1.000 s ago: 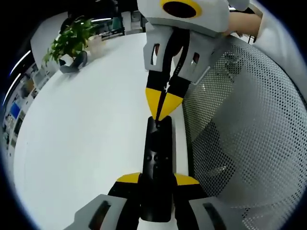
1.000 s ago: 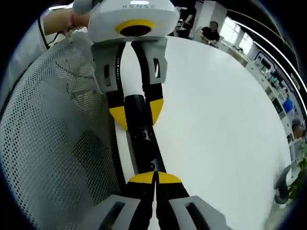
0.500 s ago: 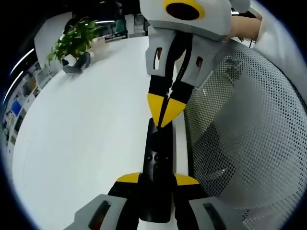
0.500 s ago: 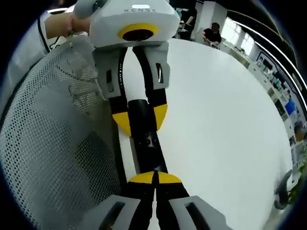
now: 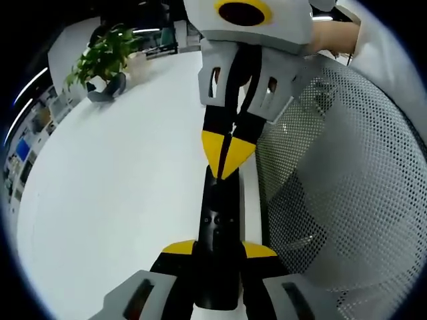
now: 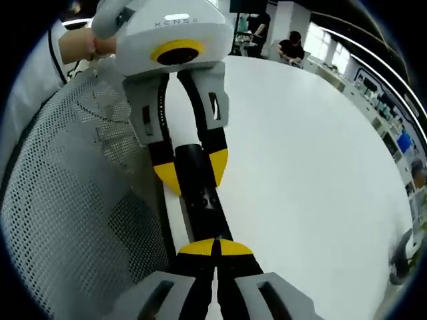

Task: Press the specified remote control buttons in sequence, fully releasing each button before pressing the next.

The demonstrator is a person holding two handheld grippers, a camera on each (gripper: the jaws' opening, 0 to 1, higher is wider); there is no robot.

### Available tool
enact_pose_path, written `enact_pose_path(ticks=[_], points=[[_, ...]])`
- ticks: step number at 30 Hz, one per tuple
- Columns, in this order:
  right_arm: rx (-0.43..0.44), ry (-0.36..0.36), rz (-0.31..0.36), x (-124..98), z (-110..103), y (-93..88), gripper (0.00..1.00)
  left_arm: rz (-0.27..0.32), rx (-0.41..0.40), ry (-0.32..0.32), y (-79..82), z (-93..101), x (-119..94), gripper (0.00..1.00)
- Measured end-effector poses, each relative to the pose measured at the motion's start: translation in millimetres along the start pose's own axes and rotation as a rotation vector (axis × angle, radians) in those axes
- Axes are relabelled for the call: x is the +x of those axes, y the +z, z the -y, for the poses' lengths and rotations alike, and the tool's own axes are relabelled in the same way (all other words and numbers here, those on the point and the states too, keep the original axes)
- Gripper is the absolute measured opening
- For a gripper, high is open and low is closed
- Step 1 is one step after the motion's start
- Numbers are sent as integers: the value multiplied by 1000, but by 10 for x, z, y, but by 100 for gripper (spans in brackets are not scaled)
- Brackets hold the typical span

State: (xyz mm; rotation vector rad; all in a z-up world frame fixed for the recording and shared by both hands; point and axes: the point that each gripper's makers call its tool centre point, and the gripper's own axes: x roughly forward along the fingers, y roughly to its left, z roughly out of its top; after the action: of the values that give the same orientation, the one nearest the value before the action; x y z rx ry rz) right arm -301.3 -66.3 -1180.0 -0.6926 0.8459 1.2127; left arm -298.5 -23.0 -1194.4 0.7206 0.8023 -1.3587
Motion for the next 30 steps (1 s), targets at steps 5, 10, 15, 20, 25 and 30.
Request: enact_pose_path(ticks=[5,10,15,20,25,30], points=[[-61,5,-10,26,-23,20,0,7,-4,2,0,1,4,24],[-193,13,-57,41,-10,20,0,14,-3,2,0,1,5,24],[-272,-2,-105,75,-17,38,0,18,5,-2,-1,1,6,24],[-122,13,-6,41,2,42,0,13,1,-2,0,2,6,24],[-173,7,-7,38,-22,28,3,7,1,-1,-1,4,7,24],[-176,57,-8,54,-36,46,4,15,4,-2,-5,3,9,24]])
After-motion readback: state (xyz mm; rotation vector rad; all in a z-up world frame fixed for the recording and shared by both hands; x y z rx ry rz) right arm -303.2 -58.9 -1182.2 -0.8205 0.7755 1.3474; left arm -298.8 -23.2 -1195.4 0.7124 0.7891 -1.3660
